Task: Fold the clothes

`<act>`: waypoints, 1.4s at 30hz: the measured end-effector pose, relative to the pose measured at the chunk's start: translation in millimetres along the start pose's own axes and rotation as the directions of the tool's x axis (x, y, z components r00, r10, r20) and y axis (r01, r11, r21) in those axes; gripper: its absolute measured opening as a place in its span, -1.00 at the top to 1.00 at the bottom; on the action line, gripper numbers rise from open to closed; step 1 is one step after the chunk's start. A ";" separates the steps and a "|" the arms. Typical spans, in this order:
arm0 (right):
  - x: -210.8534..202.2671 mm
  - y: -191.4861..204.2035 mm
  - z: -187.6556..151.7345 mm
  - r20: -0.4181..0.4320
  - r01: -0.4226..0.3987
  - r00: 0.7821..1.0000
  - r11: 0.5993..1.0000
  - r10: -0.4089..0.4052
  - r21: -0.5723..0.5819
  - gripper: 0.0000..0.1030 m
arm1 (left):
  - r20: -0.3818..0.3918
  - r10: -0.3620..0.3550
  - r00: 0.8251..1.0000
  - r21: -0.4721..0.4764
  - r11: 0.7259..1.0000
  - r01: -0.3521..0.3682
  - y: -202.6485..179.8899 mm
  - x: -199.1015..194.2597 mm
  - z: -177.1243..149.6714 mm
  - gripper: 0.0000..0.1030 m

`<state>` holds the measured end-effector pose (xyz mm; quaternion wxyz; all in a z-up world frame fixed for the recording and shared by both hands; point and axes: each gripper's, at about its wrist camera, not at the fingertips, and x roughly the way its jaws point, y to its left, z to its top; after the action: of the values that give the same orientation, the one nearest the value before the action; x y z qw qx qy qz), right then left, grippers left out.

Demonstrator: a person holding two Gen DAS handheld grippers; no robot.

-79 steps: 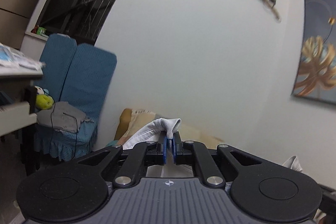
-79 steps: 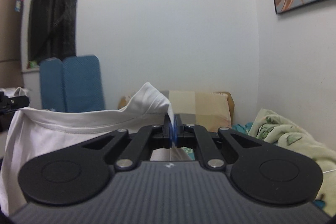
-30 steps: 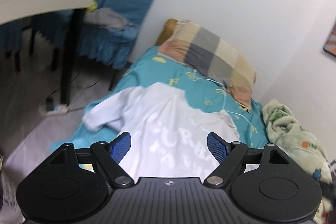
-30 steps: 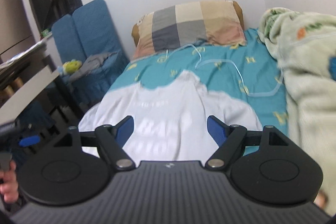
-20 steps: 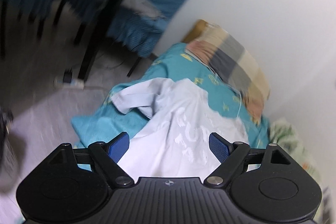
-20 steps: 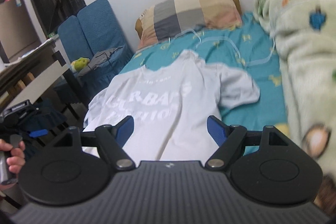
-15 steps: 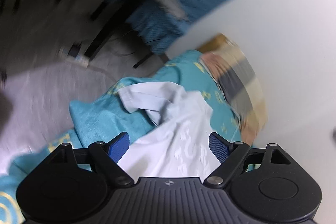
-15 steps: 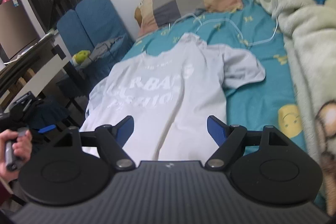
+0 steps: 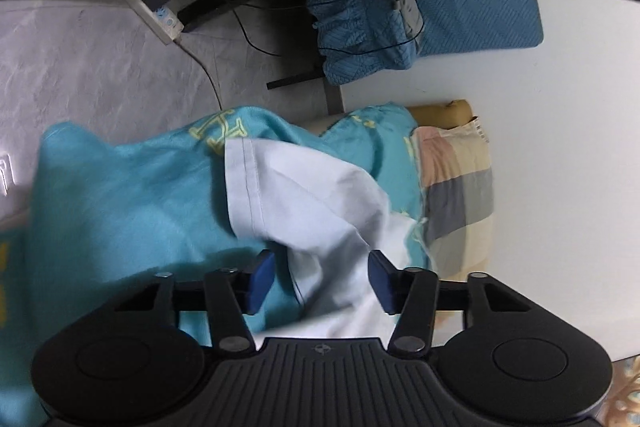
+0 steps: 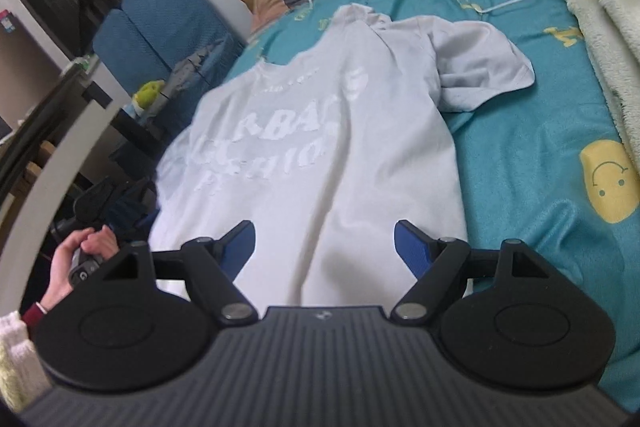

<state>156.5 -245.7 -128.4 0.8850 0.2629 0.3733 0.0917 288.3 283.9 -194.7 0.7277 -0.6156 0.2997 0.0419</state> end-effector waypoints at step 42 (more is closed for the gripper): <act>-28.4 12.2 -0.3 0.064 0.060 0.997 0.991 -0.053 -0.119 -0.52 | -0.261 0.688 0.677 0.687 0.626 -0.370 -37.9 -179.0 -128.8 -0.08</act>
<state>136.7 -245.4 -104.6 0.9123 0.2009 0.3475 0.0811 108.9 211.4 -82.4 0.7255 -0.2282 0.6492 0.0077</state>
